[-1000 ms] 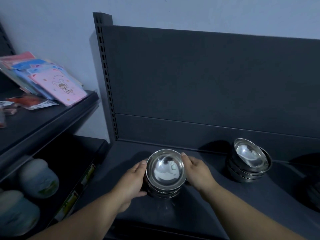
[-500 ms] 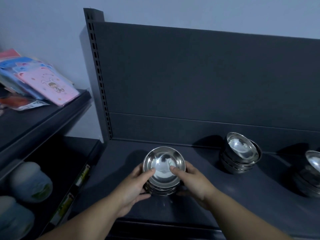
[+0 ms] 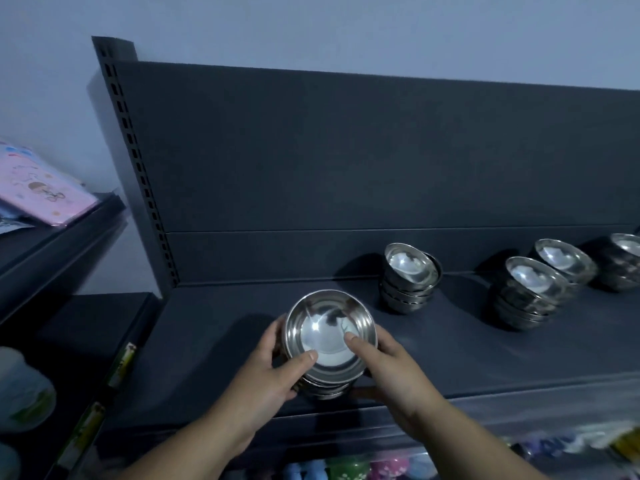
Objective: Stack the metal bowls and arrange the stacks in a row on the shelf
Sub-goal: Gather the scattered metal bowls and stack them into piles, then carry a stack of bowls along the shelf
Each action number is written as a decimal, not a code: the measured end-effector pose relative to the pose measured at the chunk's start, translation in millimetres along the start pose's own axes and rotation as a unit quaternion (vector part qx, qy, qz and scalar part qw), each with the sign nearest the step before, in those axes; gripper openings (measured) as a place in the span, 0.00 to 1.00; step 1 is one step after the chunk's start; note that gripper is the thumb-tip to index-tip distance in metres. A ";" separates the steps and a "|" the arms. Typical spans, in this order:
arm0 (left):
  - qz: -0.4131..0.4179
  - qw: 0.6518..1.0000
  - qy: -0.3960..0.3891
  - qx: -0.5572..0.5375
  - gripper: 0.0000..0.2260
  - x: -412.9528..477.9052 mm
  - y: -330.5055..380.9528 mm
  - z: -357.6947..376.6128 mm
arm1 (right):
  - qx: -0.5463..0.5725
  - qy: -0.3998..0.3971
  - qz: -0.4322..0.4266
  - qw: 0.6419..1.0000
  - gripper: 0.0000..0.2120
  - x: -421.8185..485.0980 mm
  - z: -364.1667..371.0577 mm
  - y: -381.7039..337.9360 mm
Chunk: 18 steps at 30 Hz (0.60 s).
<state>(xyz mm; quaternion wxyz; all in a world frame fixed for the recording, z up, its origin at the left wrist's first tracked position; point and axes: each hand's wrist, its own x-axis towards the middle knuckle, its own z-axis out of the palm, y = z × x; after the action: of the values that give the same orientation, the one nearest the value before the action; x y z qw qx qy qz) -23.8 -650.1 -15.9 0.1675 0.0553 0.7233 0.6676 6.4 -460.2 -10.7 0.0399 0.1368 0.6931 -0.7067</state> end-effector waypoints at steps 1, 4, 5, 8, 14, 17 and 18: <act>0.007 1.000 -0.003 0.004 0.30 -3.7 2.1 9.4 | 0.005 0.009 -0.003 1.000 0.12 -8.4 -7.9 0.5; 0.019 1.000 -0.018 0.013 0.29 -16.3 7.4 47.0 | 0.018 0.039 -0.012 0.999 0.12 -39.2 -40.9 3.4; 0.023 0.999 -0.028 0.015 0.28 -21.3 8.1 63.4 | 0.018 0.049 -0.014 0.999 0.12 -51.1 -55.5 5.3; 0.019 0.997 -0.065 0.025 0.29 -41.6 10.6 123.8 | 0.028 0.088 -0.014 0.996 0.10 -94.3 -109.5 13.4; 0.001 0.983 -0.181 0.028 0.23 -90.3 13.5 279.0 | 0.046 0.185 0.004 0.982 0.11 -200.6 -242.2 38.3; -0.007 0.969 -0.246 0.028 0.22 -113.6 8.8 359.2 | 0.052 0.241 -0.002 0.969 0.10 -258.6 -305.3 53.9; -0.011 0.963 -0.267 0.030 0.22 -121.3 7.2 383.5 | 0.055 0.260 -0.001 0.964 0.11 -276.8 -324.4 59.2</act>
<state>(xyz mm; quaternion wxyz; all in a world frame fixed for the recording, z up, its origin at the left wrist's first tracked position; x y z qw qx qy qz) 210.2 -322.9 -8.5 0.3600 0.2284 0.6726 0.6049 331.3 -177.9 0.2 -0.1504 0.3169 0.6402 -0.6835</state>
